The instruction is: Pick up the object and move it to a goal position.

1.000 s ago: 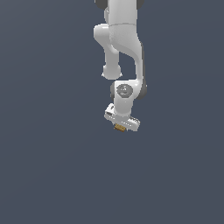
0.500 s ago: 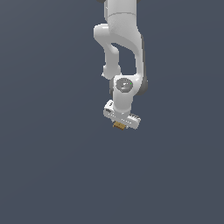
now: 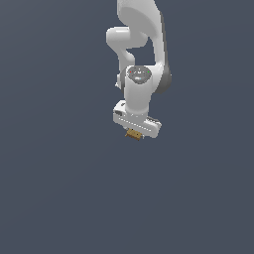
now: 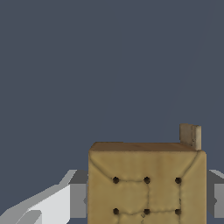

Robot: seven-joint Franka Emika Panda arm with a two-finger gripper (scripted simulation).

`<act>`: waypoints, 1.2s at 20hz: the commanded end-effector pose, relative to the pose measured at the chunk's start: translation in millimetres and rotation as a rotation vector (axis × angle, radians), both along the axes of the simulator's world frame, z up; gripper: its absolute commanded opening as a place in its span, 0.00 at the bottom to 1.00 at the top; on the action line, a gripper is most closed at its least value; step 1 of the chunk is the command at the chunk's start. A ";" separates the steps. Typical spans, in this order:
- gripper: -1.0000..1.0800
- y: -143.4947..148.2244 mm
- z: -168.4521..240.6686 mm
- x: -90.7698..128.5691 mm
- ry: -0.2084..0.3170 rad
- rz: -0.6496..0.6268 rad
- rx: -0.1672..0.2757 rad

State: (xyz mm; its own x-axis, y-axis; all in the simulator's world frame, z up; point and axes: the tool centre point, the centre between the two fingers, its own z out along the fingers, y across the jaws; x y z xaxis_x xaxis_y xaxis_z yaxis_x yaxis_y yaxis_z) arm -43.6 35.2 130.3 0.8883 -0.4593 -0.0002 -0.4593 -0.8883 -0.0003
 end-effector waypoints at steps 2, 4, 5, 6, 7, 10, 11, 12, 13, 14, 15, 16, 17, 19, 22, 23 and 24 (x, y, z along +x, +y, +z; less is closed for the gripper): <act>0.00 -5.7 39.4 5.0 -0.001 0.000 0.000; 0.00 -8.8 61.1 8.1 -0.001 0.000 0.000; 0.00 -10.3 71.7 9.6 -0.001 0.000 0.000; 0.00 -11.8 81.7 11.2 0.000 0.000 0.000; 0.00 -13.1 91.5 12.7 0.000 0.000 0.000; 0.00 -16.8 117.8 17.0 0.000 0.000 0.000; 0.00 -17.9 125.4 18.3 0.000 0.000 0.000; 0.00 -18.9 132.4 19.5 0.000 0.000 0.000; 0.00 -19.8 138.9 20.7 0.000 0.000 0.000; 0.00 -20.6 144.8 21.9 0.000 0.000 0.000; 0.00 -21.1 150.1 23.0 0.000 0.000 0.000; 0.00 -21.8 154.9 24.0 0.000 0.000 0.000; 0.00 -22.4 159.2 24.9 0.000 0.000 0.000; 0.00 -23.3 166.2 26.5 0.000 0.000 0.000; 0.00 -24.2 172.8 28.2 0.000 0.000 0.000; 0.00 -24.4 174.0 28.6 0.000 0.000 0.000; 0.00 -24.5 174.7 28.8 0.000 0.000 0.000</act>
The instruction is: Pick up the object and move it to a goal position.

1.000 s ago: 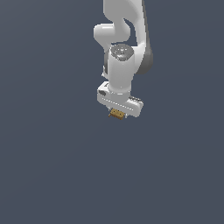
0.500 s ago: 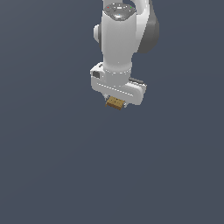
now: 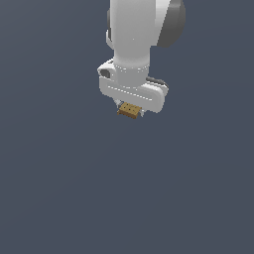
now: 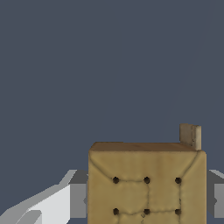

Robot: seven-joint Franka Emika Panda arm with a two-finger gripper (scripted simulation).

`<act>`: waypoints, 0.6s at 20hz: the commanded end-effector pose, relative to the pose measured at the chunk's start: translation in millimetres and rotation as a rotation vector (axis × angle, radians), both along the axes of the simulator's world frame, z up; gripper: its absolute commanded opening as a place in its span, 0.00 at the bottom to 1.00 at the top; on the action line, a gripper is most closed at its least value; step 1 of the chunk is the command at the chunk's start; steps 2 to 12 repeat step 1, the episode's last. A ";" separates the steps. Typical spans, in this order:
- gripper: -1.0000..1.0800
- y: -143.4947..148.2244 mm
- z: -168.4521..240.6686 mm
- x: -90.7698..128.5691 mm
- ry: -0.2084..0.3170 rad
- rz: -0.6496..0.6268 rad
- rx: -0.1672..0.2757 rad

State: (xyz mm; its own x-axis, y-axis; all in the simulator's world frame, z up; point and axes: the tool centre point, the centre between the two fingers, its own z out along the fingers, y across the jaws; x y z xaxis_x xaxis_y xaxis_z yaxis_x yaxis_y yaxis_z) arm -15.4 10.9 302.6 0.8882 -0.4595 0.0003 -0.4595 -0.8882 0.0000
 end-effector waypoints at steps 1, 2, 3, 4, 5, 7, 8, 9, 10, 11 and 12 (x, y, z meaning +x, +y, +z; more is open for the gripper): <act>0.00 -0.3 2.6 0.6 0.000 0.000 0.000; 0.00 -0.3 2.6 0.6 0.000 0.000 0.000; 0.00 -0.3 2.6 0.6 0.000 0.000 0.000; 0.00 -0.3 2.6 0.6 0.000 0.000 0.000; 0.00 -0.3 2.6 0.6 0.000 0.000 0.000; 0.00 -0.3 2.6 0.6 0.000 0.000 0.000; 0.00 -0.3 2.6 0.6 0.000 0.000 0.000; 0.00 -0.3 2.6 0.6 0.000 0.000 0.000; 0.00 -0.3 2.6 0.6 0.000 0.000 0.000; 0.00 -0.3 2.6 0.6 0.000 0.000 0.000; 0.00 -0.3 2.6 0.6 0.000 0.000 0.000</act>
